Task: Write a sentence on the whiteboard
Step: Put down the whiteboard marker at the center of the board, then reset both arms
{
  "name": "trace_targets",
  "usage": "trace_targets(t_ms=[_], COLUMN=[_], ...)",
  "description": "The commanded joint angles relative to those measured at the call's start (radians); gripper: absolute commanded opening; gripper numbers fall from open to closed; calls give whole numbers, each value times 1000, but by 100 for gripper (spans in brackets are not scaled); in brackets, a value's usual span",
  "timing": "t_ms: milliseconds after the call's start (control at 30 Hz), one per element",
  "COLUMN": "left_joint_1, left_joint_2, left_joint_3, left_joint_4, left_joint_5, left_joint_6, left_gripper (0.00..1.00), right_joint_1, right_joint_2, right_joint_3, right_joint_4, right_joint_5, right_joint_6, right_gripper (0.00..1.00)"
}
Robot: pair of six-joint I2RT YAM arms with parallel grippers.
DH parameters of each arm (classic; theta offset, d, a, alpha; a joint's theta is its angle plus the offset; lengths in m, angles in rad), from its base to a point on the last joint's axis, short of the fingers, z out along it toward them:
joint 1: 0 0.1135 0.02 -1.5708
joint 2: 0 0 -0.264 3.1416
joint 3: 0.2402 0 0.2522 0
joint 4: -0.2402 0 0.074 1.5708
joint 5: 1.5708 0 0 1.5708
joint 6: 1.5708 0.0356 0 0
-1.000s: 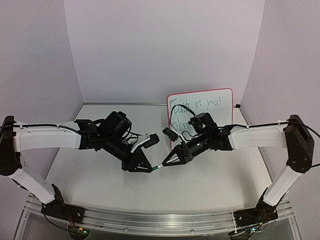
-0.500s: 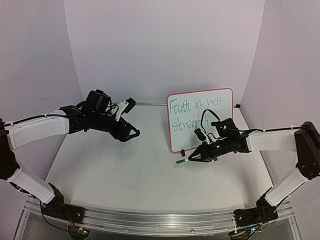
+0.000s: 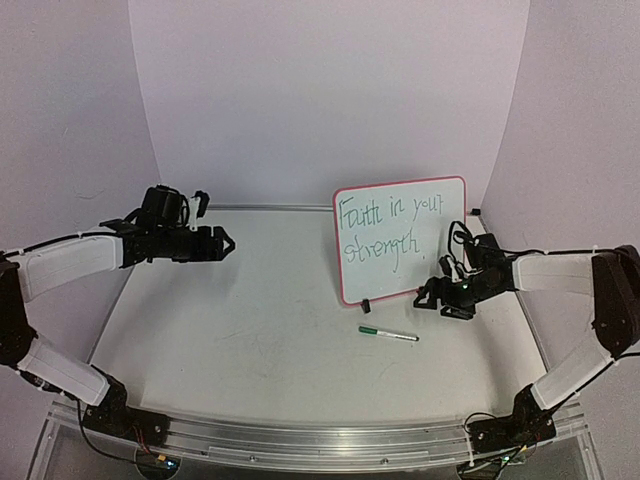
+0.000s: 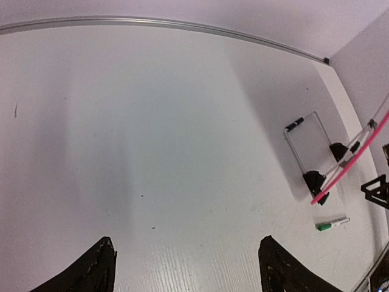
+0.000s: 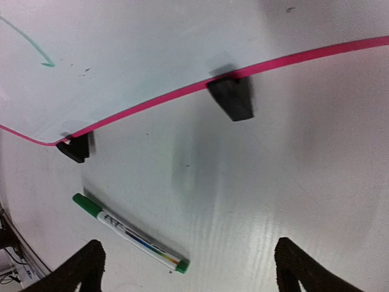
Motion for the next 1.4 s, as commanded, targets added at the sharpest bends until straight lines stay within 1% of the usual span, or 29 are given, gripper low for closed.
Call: trace_targets(t_ms=[0, 133, 200, 300, 400, 567, 700, 767, 833, 900, 1033, 1100, 1233, 1367], left_joint_1=[113, 246, 281, 339, 387, 413, 413, 413, 413, 413, 413, 413, 413, 413], left_joint_2=[-20, 39, 63, 71, 52, 6, -19, -14, 13, 47, 118, 142, 144, 142], left_joint_3=[-79, -123, -143, -179, -236, -324, -434, -489, -522, -539, -508, -471, -466, -470], left_joint_4=[137, 196, 243, 331, 432, 565, 717, 799, 845, 881, 893, 843, 832, 836], left_joint_5=[-43, -26, -66, -114, -162, -273, -339, -353, -384, -403, -397, -392, -392, -400], left_joint_6=[-102, -74, -27, 16, 47, 118, 185, 203, 214, 221, 234, 232, 232, 229], left_gripper=[81, 82, 83, 84, 84, 85, 87, 88, 88, 89, 89, 88, 88, 90], right_joint_1=[-80, -192, -255, -352, -417, -424, -424, -423, -424, -425, -424, -424, -424, -424], right_joint_2=[-74, -99, -119, -167, -238, -354, -412, -421, -410, -378, -271, -232, -245, -241], right_joint_3=[56, 57, 45, 9, -42, -185, -326, -396, -472, -510, -489, -468, -480, -479], right_joint_4=[-90, -64, -16, 88, 214, 466, 642, 762, 878, 956, 1006, 1010, 1013, 1017], right_joint_5=[140, 170, 175, 199, 238, 370, 459, 500, 551, 586, 582, 568, 578, 571], right_joint_6=[-74, -115, -111, -98, -70, -99, -137, -152, -164, -171, -166, -165, -163, -163], right_gripper=[97, 98, 98, 98, 98, 98, 98, 98, 98, 98, 98, 98, 98, 98])
